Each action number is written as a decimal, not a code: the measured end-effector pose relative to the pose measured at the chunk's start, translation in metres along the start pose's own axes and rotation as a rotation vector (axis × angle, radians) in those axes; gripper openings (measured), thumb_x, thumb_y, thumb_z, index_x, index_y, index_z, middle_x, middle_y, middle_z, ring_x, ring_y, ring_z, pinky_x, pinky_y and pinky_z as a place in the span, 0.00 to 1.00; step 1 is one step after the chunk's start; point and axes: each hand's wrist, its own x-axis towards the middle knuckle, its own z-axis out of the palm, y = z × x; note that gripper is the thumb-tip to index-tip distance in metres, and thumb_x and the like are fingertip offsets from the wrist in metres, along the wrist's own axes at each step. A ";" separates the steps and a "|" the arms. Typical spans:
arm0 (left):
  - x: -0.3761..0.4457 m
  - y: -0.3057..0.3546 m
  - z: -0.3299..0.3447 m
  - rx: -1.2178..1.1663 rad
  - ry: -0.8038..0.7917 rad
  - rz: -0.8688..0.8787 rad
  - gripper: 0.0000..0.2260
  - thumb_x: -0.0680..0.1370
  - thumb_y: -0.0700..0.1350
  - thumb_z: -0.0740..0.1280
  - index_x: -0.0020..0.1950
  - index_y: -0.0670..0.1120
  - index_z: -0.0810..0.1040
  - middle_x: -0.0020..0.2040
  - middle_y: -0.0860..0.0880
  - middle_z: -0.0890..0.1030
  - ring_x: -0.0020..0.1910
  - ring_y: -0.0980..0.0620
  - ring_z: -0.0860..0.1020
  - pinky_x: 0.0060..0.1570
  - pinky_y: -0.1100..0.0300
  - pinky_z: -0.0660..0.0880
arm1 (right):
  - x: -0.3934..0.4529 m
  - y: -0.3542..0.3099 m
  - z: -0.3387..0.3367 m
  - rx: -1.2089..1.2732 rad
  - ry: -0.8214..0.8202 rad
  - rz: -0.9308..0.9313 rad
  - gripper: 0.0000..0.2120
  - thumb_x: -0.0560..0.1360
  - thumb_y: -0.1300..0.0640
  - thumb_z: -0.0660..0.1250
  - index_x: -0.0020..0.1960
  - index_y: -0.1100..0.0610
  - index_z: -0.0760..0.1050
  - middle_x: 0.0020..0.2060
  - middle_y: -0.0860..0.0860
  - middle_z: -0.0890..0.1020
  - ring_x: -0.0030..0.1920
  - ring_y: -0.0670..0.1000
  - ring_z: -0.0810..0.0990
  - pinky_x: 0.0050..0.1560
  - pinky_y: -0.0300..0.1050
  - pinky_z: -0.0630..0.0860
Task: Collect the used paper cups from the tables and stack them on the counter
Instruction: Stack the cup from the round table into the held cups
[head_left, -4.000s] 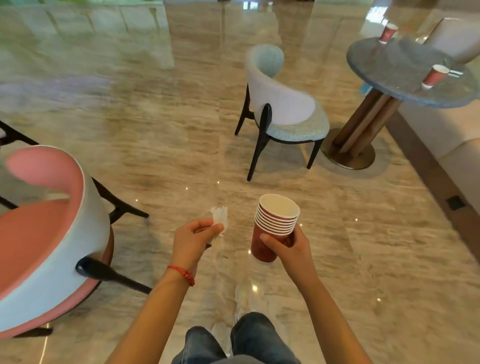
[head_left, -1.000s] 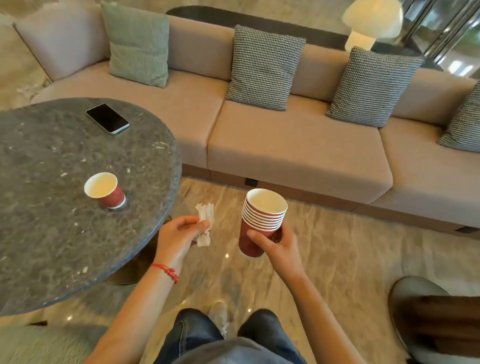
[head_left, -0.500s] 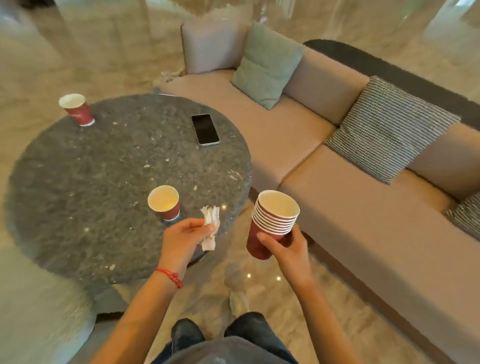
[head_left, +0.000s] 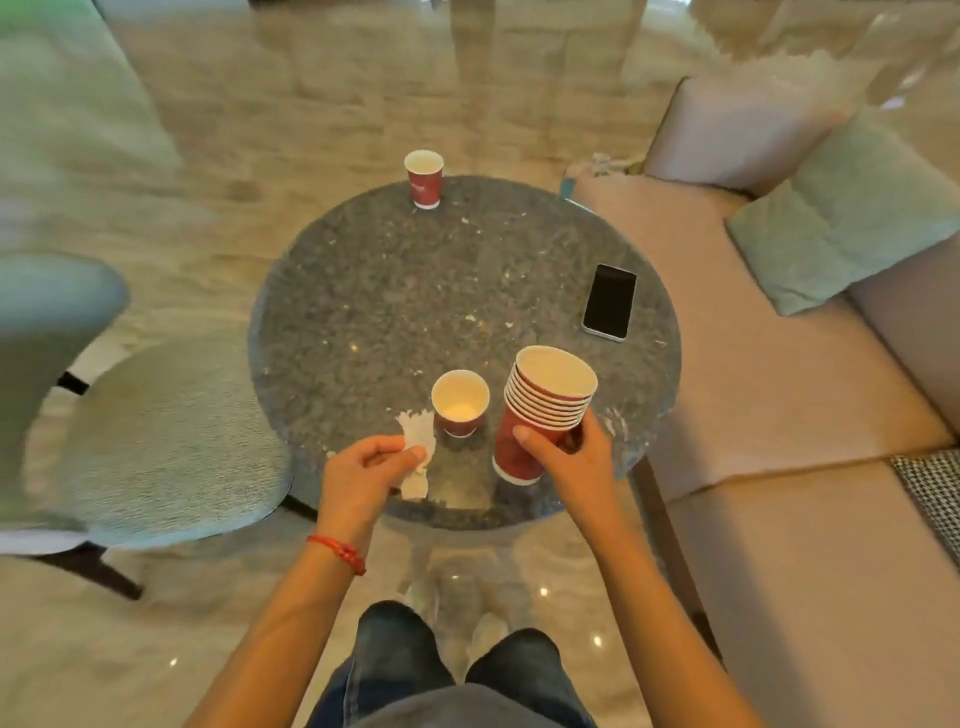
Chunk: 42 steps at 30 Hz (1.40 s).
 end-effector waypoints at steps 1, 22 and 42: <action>0.003 0.000 -0.003 -0.003 0.023 -0.004 0.04 0.69 0.40 0.74 0.41 0.47 0.80 0.29 0.54 0.79 0.23 0.65 0.75 0.19 0.72 0.67 | 0.008 0.000 0.006 0.004 -0.010 -0.002 0.25 0.67 0.62 0.75 0.60 0.52 0.70 0.51 0.43 0.79 0.48 0.35 0.79 0.44 0.29 0.76; 0.101 -0.012 -0.021 0.014 0.004 -0.142 0.06 0.68 0.38 0.74 0.38 0.46 0.79 0.26 0.56 0.80 0.27 0.62 0.77 0.30 0.68 0.74 | 0.094 0.046 0.078 -0.171 -0.083 0.005 0.30 0.63 0.53 0.78 0.59 0.39 0.67 0.53 0.33 0.75 0.53 0.28 0.73 0.48 0.22 0.71; 0.114 -0.016 -0.020 0.037 -0.034 -0.131 0.05 0.68 0.37 0.74 0.37 0.46 0.80 0.27 0.56 0.81 0.27 0.63 0.78 0.28 0.71 0.73 | 0.087 0.092 0.079 -0.239 -0.083 0.048 0.38 0.61 0.57 0.80 0.62 0.37 0.62 0.56 0.32 0.72 0.56 0.28 0.70 0.49 0.21 0.68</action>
